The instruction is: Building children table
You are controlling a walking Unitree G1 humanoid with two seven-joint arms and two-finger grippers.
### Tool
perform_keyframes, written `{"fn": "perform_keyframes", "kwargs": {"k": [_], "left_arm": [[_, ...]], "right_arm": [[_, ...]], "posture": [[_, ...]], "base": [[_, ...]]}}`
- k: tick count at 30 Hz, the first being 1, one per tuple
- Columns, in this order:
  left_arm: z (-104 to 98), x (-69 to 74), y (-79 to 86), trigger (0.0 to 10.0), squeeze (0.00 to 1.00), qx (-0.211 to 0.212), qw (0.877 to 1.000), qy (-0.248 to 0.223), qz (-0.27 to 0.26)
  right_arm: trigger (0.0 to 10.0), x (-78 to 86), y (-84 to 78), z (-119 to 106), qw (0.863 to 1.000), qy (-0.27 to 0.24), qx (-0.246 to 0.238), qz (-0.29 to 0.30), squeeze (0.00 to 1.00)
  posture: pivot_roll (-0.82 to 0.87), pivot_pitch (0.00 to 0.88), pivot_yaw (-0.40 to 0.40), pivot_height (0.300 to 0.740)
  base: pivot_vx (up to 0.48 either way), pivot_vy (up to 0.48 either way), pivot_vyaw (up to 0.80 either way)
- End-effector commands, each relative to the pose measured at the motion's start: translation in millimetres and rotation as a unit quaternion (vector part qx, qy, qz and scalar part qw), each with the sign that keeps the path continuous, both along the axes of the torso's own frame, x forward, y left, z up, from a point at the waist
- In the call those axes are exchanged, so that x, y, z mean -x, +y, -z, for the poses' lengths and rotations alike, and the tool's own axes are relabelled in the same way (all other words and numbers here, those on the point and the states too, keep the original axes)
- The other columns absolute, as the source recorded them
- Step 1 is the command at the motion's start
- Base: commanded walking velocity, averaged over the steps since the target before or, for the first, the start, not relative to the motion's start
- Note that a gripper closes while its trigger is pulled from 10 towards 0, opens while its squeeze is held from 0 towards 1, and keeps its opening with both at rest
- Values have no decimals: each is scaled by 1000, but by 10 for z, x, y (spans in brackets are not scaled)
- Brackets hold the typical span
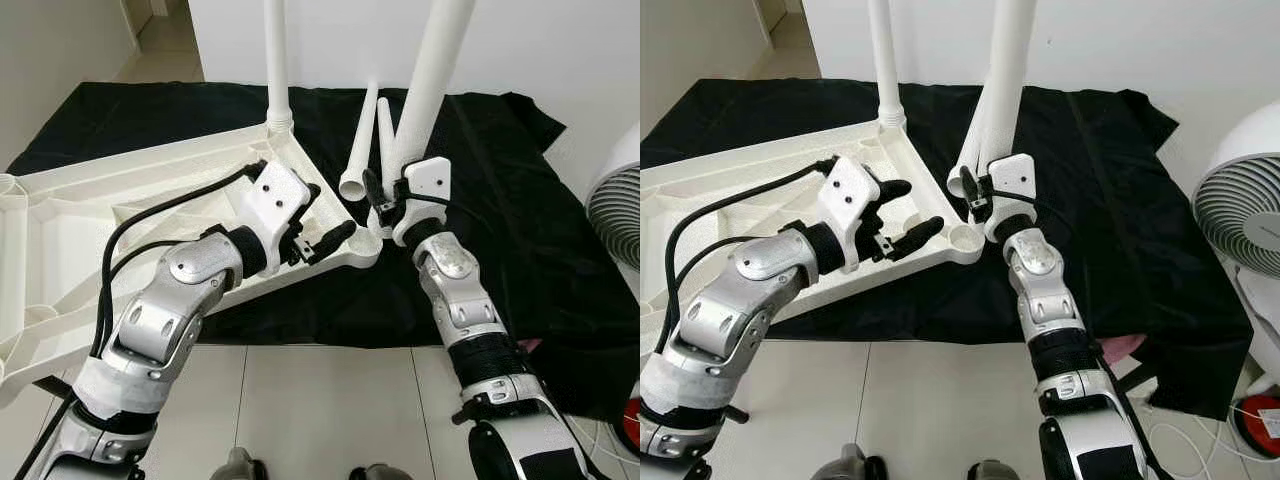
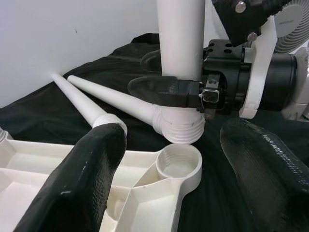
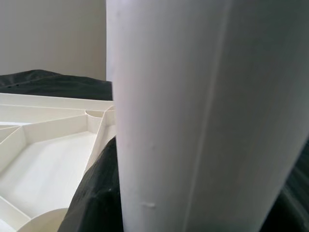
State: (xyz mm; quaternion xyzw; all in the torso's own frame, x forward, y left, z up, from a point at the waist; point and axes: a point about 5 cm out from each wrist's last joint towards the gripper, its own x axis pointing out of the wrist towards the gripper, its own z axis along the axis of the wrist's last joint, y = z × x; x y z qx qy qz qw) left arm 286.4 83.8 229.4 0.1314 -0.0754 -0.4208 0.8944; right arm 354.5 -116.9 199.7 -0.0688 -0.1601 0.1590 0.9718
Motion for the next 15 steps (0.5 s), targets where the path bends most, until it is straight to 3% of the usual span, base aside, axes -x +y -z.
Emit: {"fn": "perform_keyframes", "kwargs": {"k": [1,5,11,13,15], "left_arm": [[41,-7,41,10000,0,-4,1000,13,-5],[17,-86,152,10000,0,5,999,0,-51],[3,-231,399,10000,0,80,985,16,-151],[3,-231,399,10000,0,80,985,16,-151],[39,-293,570,10000,0,133,965,31,-225]], "right_arm": [[10000,12,16,-2,1000,0,1,-5,0],[10000,15,15,-11,1000,-1,2,-5,0],[10000,22,18,-11,1000,-3,2,-5,0],[10000,22,18,-11,1000,-3,2,-5,0],[10000,33,20,-12,1000,-5,1,-4,0]], "posture": [[-64,74,43,740],[-64,74,43,740],[-84,64,61,740],[-84,64,61,740],[-98,62,76,740]], "base": [[0,0,0],[0,0,0],[0,0,0],[0,0,0],[0,0,0]]}}
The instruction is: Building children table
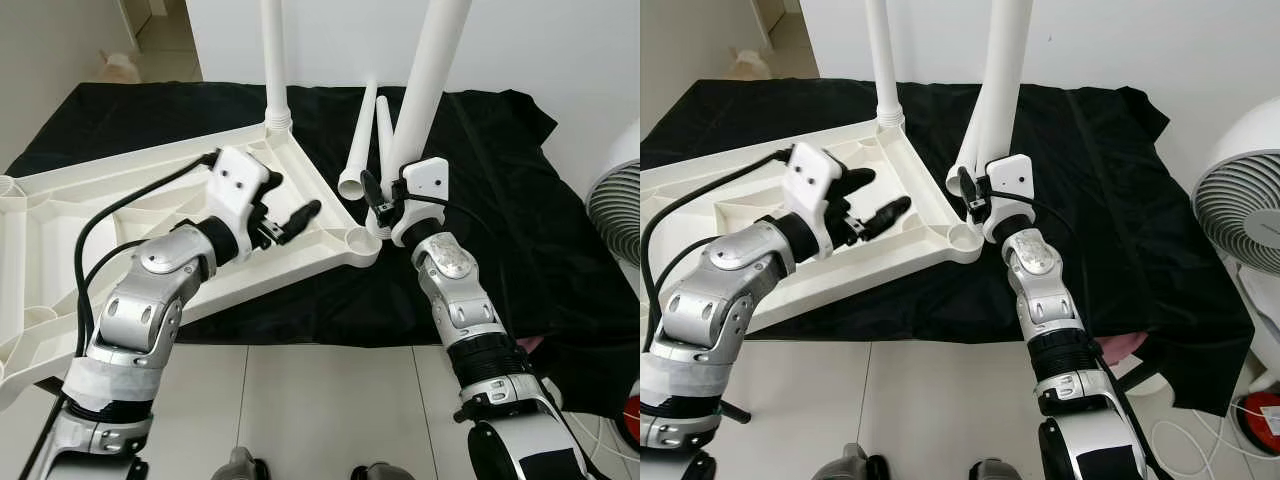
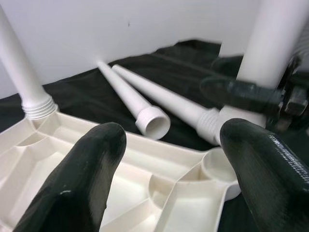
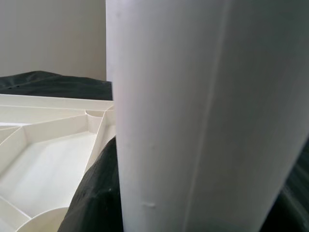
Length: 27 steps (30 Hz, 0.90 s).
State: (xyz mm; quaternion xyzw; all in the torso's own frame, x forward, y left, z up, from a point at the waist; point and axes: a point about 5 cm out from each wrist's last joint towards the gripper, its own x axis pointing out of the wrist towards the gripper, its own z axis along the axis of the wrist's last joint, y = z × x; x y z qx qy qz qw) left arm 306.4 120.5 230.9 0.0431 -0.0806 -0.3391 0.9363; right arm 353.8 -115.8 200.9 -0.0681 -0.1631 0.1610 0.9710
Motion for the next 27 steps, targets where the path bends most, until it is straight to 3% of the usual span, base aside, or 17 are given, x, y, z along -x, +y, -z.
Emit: {"fn": "perform_keyframes", "kwargs": {"k": [1,2,4,7,16,17,19,27], "left_arm": [[54,-93,202,10000,0,40,989,16,-143],[69,-107,259,10000,0,54,984,19,-167],[69,-107,259,10000,0,54,984,19,-167],[307,-130,524,10000,0,120,944,66,-301],[414,-68,551,10000,0,144,932,84,-321],[483,-19,585,10000,0,148,923,90,-344],[519,6,610,10000,0,150,916,93,-359],[618,188,571,10000,0,177,910,95,-362]], "right_arm": [[10000,25,9,1,1000,-2,1,-1,0],[10000,29,9,1,1000,-3,1,0,0],[10000,29,9,1,1000,-3,1,0,0],[10000,41,-3,1,1000,-6,-6,6,0],[10000,48,0,-8,1000,-10,-15,6,0],[10000,54,5,-10,1000,-11,-18,4,0],[10000,57,8,-11,1000,-12,-18,3,0],[10000,60,-13,-29,1000,-16,-23,5,0]], "posture": [[-98,62,76,740],[-98,62,76,740],[-98,62,76,740],[-107,58,92,740],[-105,52,94,740],[-105,49,97,740],[-105,49,97,740],[-102,45,100,740]], "base": [[0,0,0],[0,0,0],[0,0,0],[0,0,0],[0,0,0],[0,0,0],[0,0,0],[0,0,0]]}}
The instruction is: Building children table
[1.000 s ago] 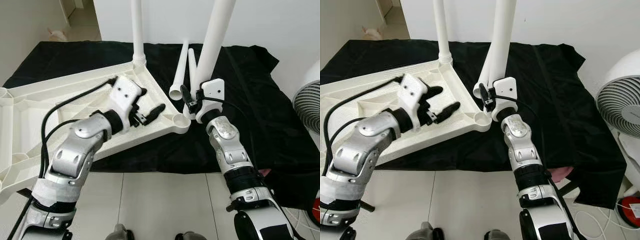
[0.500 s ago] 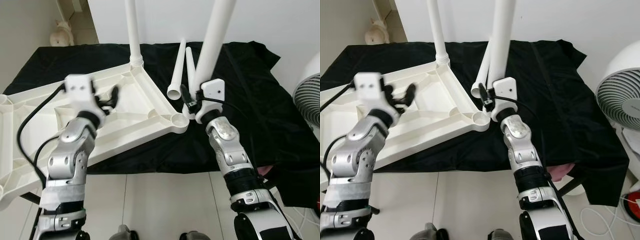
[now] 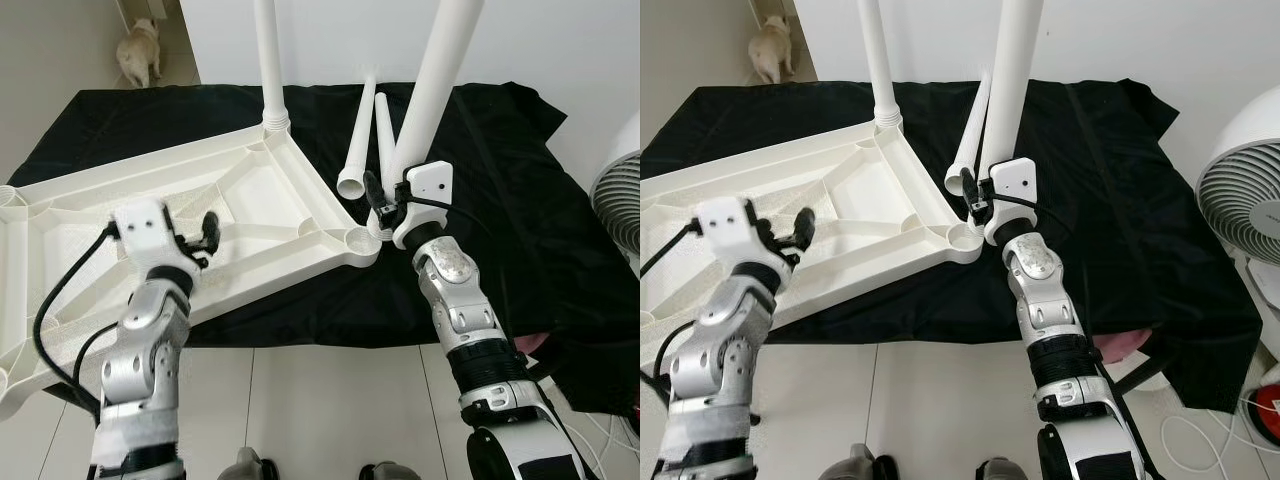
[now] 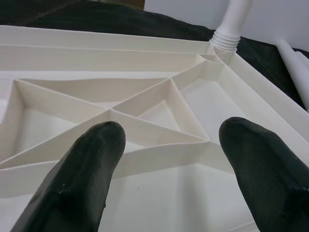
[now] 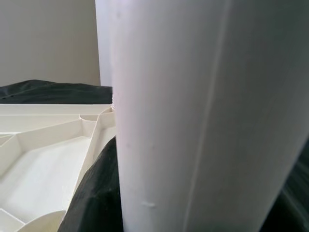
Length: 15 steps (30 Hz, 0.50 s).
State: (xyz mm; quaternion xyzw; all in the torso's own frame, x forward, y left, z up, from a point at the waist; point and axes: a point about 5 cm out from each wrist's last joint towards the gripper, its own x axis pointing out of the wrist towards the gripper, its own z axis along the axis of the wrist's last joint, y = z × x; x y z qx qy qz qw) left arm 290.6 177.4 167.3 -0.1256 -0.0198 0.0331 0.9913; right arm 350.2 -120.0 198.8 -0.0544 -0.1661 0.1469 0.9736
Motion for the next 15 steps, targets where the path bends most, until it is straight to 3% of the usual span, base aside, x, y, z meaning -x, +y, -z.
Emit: {"fn": "perform_keyframes", "kwargs": {"k": [1,5,9,15], "left_arm": [[-18,30,2,10000,0,4,1000,-8,-9],[44,149,-22,10000,0,26,999,-8,-20],[138,225,-182,10000,0,-14,1000,9,19],[204,246,-237,10000,0,-11,999,18,38]], "right_arm": [[10000,23,29,-50,1000,-15,-7,-6,0],[10000,25,40,-49,1000,-16,-9,-6,0],[10000,20,43,-49,1000,-16,-11,-6,0],[10000,12,57,-44,1000,-15,-11,-9,0]], "posture": [[-102,45,100,740],[-100,37,101,740],[-93,27,98,740],[-90,16,95,740]], "base": [[0,0,0],[0,0,0],[0,0,0],[0,0,0]]}}
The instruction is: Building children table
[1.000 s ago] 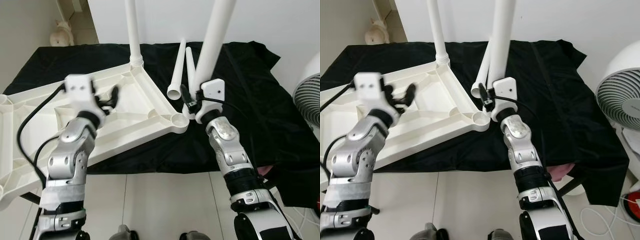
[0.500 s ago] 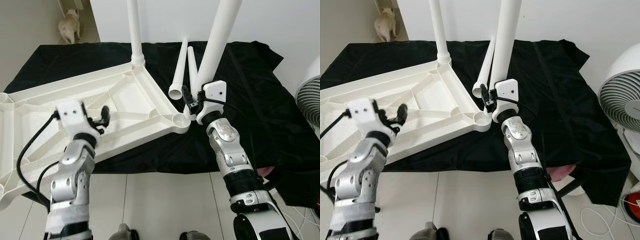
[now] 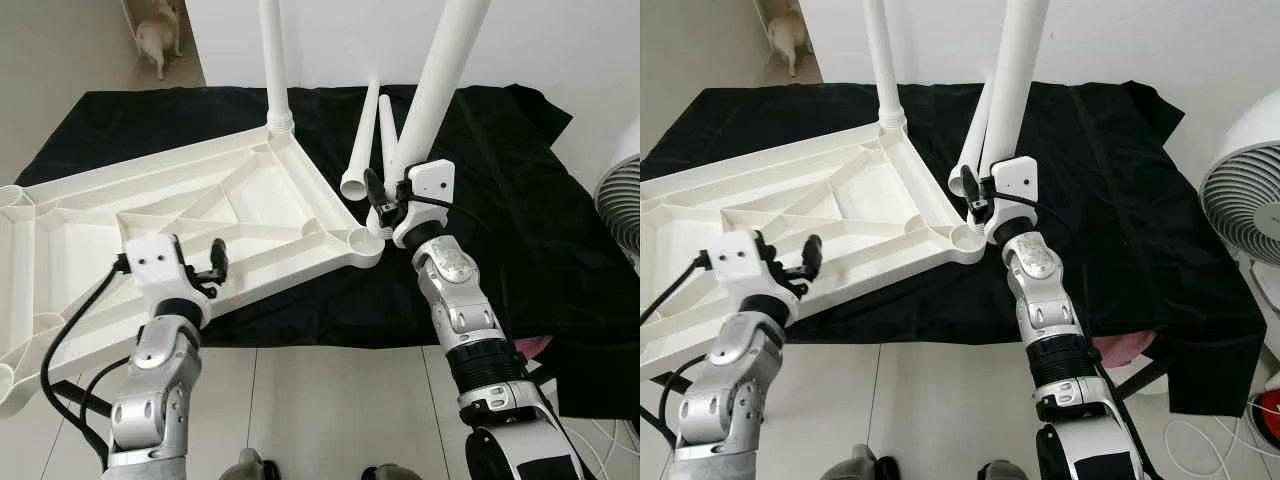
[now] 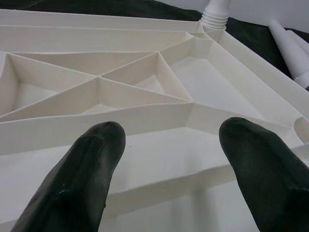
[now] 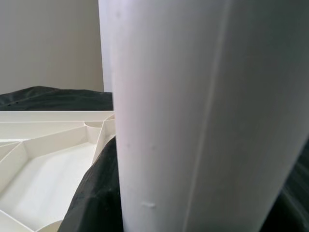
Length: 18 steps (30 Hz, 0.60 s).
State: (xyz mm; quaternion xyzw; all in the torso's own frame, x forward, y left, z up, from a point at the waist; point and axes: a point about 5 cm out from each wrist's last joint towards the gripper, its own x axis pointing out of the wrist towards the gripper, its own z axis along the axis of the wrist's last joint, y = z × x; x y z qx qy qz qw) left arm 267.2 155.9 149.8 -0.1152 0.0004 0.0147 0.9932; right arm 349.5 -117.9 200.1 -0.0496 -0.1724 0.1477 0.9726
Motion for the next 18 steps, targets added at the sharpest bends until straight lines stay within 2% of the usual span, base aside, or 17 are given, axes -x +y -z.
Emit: {"fn": "perform_keyframes", "kwargs": {"k": [1,4,6,8,9,11,13,14,18], "left_arm": [[29,11,-23,10000,0,0,1000,1,17],[33,15,-27,10000,0,-5,1000,0,20],[12,36,-210,10000,0,-68,992,-15,103],[-47,53,-360,10000,0,-77,983,-32,163],[-47,53,-360,10000,0,-77,983,-32,163],[-176,70,-535,10000,0,-92,964,-60,242],[-261,76,-644,10000,0,-115,943,-79,302],[-261,76,-644,10000,0,-115,943,-79,302],[-338,108,-729,10000,0,-126,922,-90,355]], "right_arm": [[10000,5,36,-32,1000,-10,-6,-6,0],[10000,5,37,-31,1000,-10,-6,-7,0],[10000,-5,47,-29,1000,-10,-6,-8,0],[10000,-13,62,-20,1000,-8,-6,-11,0],[10000,-13,62,-20,1000,-8,-6,-11,0],[10000,-15,91,15,1000,0,-1,-23,0],[10000,-17,131,48,999,7,8,-38,0],[10000,-17,131,48,999,7,8,-38,0],[10000,-19,152,89,998,14,23,-54,0]], "posture": [[-90,16,95,740],[-90,16,95,740],[-82,0,92,740],[-75,0,88,740],[-75,0,88,740],[-60,0,77,740],[-58,9,73,740],[-58,9,73,740],[-60,15,72,740]], "base": [[0,0,0],[0,0,0],[0,0,0],[0,0,0],[0,0,0],[0,0,0],[0,0,0],[0,0,0],[0,0,0]]}}
